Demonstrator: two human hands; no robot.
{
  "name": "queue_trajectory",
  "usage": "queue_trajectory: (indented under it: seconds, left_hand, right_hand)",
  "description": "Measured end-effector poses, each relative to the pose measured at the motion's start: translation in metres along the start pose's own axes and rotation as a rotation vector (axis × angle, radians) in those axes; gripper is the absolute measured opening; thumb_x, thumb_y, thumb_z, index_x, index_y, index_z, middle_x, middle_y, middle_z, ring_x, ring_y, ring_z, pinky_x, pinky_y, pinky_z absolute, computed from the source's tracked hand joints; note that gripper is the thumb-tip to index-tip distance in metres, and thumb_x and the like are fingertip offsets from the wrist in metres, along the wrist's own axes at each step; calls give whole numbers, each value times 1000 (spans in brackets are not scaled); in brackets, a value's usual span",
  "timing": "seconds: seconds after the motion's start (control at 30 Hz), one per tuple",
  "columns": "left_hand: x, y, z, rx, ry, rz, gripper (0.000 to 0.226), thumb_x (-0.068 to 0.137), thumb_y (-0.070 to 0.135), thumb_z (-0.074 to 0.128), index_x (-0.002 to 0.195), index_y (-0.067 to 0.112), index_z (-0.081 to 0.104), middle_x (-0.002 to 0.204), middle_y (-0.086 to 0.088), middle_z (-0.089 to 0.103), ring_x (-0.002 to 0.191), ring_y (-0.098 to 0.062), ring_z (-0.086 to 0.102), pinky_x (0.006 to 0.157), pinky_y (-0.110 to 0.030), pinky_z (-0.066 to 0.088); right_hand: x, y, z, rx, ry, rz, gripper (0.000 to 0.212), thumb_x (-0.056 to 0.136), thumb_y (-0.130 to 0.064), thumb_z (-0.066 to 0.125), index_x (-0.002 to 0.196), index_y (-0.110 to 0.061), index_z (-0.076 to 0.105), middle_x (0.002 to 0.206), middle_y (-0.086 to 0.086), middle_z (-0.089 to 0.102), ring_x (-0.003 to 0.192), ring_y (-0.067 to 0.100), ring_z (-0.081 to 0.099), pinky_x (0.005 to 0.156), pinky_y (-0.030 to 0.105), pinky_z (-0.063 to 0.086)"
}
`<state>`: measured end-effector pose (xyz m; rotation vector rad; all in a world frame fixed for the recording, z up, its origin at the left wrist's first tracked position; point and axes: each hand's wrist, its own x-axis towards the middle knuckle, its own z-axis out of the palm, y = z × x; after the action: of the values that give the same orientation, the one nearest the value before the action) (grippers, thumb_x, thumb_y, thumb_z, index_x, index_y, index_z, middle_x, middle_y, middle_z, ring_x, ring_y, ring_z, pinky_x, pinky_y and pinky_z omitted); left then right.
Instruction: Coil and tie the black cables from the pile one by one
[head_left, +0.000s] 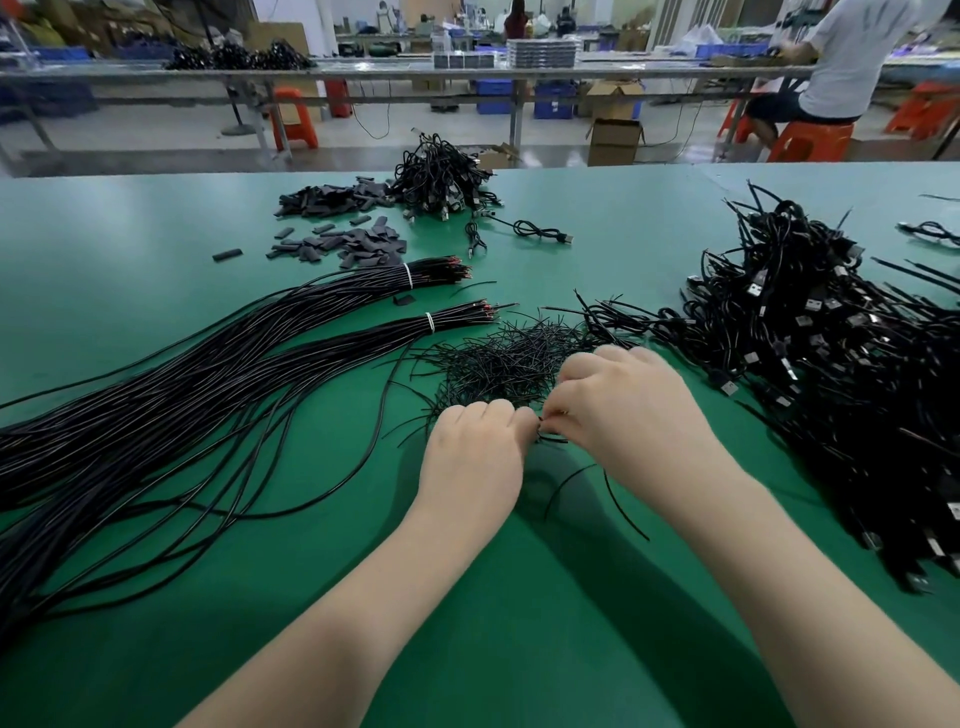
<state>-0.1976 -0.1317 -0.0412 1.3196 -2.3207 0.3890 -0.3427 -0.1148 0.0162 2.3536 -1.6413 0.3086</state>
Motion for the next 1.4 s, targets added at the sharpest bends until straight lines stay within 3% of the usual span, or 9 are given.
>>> queue_trajectory:
  seconds: [0.17, 0.3, 0.43, 0.63, 0.8, 0.97, 1.07, 1.27, 1.4]
  left_hand:
    - [0, 5, 0, -144, 69, 307, 13, 80, 14, 73, 75, 18, 62, 66, 2, 53, 61, -22, 52, 58, -31, 38]
    - [-4, 13, -1, -275, 162, 457, 18, 91, 18, 55, 79, 13, 67, 73, 0, 60, 68, -24, 56, 67, -34, 44]
    - [-8, 20, -1, -628, 160, 241, 27, 95, 20, 42, 82, 8, 62, 73, 7, 49, 69, -16, 43, 68, -36, 39]
    - [-7, 26, -1, -1228, 158, -438, 33, 102, 35, 34, 76, 41, 53, 67, 22, 53, 63, 4, 46, 62, -9, 37]
    - [7, -4, 12, -1441, 208, -940, 32, 105, 31, 34, 79, 20, 47, 55, 14, 42, 52, -5, 38, 55, -23, 32]
    - [8, 0, 13, -1497, 114, -730, 33, 102, 35, 37, 78, 20, 53, 56, 13, 43, 55, -6, 38, 53, -24, 33]
    - [6, 8, 9, -1695, -29, -620, 36, 94, 40, 41, 66, 30, 63, 56, 12, 43, 52, -7, 37, 52, -24, 30]
    - [5, -1, -2, -2098, -425, -603, 35, 97, 37, 44, 68, 21, 55, 56, 8, 36, 47, -9, 33, 48, -20, 34]
    - [5, 3, -4, -2128, -448, -699, 26, 93, 38, 46, 78, 16, 45, 58, 7, 34, 47, -9, 33, 48, -20, 34]
  right_hand:
    - [-9, 51, -18, 730, -352, 159, 11, 74, -36, 80, 67, -32, 74, 68, -14, 71, 61, -6, 61, 62, 9, 46]
    - [-24, 71, -8, 1208, -605, 181, 7, 66, -27, 74, 69, -22, 78, 72, 0, 73, 65, 6, 62, 67, 17, 49]
    - [-22, 56, 11, 1570, -433, 212, 15, 71, -9, 64, 65, -16, 76, 63, 0, 67, 56, 5, 58, 58, 15, 48]
    - [-1, 11, 32, 1442, 82, 290, 17, 88, -1, 65, 75, -11, 67, 68, -3, 68, 62, 6, 58, 64, 18, 49]
    - [-3, -2, 44, 1226, 213, 362, 17, 91, -15, 65, 74, -16, 67, 65, -8, 65, 60, 1, 54, 62, 14, 44]
    - [-1, -5, 47, 1329, 179, 452, 4, 92, -16, 63, 91, -15, 67, 80, -4, 68, 69, 7, 63, 70, 20, 50]
    - [0, -7, 43, 1434, 146, 375, 22, 94, -8, 59, 114, -15, 65, 82, -8, 69, 70, 9, 65, 71, 23, 55]
    - [-4, 2, 29, 1425, 80, 208, 30, 96, 2, 50, 87, -20, 68, 66, -15, 64, 60, -2, 55, 64, 10, 46]
    - [-5, 5, 33, 1307, 135, 305, 21, 91, -2, 60, 76, -13, 71, 67, -8, 65, 62, 4, 55, 64, 17, 46]
